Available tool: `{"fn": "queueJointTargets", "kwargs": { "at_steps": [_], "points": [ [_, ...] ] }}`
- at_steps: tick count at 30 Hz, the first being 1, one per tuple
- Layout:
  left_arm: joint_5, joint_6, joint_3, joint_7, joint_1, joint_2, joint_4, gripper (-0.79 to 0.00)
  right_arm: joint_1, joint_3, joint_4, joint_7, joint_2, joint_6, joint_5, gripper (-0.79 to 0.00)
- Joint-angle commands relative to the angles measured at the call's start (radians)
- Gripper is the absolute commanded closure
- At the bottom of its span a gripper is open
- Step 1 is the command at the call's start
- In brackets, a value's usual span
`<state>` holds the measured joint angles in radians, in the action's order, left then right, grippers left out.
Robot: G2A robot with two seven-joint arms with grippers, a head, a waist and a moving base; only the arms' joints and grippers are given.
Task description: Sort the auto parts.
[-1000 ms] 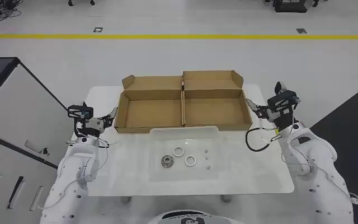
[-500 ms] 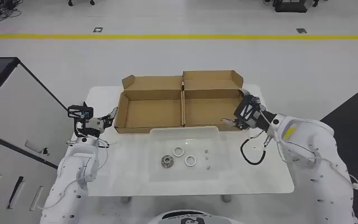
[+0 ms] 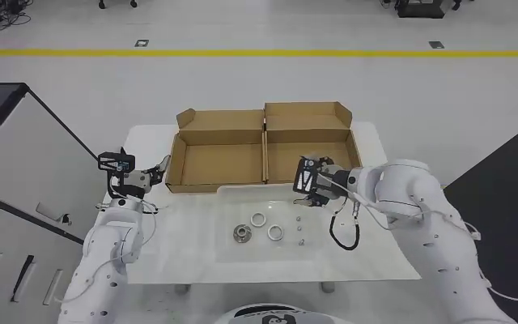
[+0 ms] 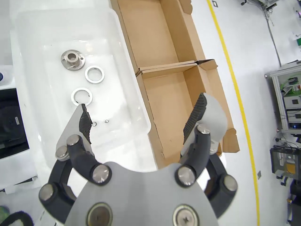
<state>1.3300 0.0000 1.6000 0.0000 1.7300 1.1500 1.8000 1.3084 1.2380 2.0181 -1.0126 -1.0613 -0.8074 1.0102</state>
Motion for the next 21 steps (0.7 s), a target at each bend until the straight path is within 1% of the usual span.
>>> {"fn": "queueJointTargets", "kwargs": {
  "at_steps": [1, 5, 9, 21],
  "points": [
    [0.0, 0.0, 0.0, 0.0, 0.0, 0.0, 0.0, -0.785, -0.013, -0.039, -0.01, -0.011, 0.011, 0.011, 0.002, -0.785],
    [0.0, 0.0, 0.0, 0.0, 0.0, 0.0, 0.0, -0.785, -0.031, -0.102, -0.024, -0.036, 0.037, 0.036, 0.001, -0.785],
    [0.0, 0.0, 0.0, 0.0, 0.0, 0.0, 0.0, -0.785, -0.047, -0.125, -0.024, -0.069, 0.06, 0.069, -0.009, -0.785],
    [0.0, 0.0, 0.0, 0.0, 0.0, 0.0, 0.0, -0.785, -0.051, -0.122, -0.019, -0.074, 0.061, 0.075, 0.001, -0.785]
  ]
}}
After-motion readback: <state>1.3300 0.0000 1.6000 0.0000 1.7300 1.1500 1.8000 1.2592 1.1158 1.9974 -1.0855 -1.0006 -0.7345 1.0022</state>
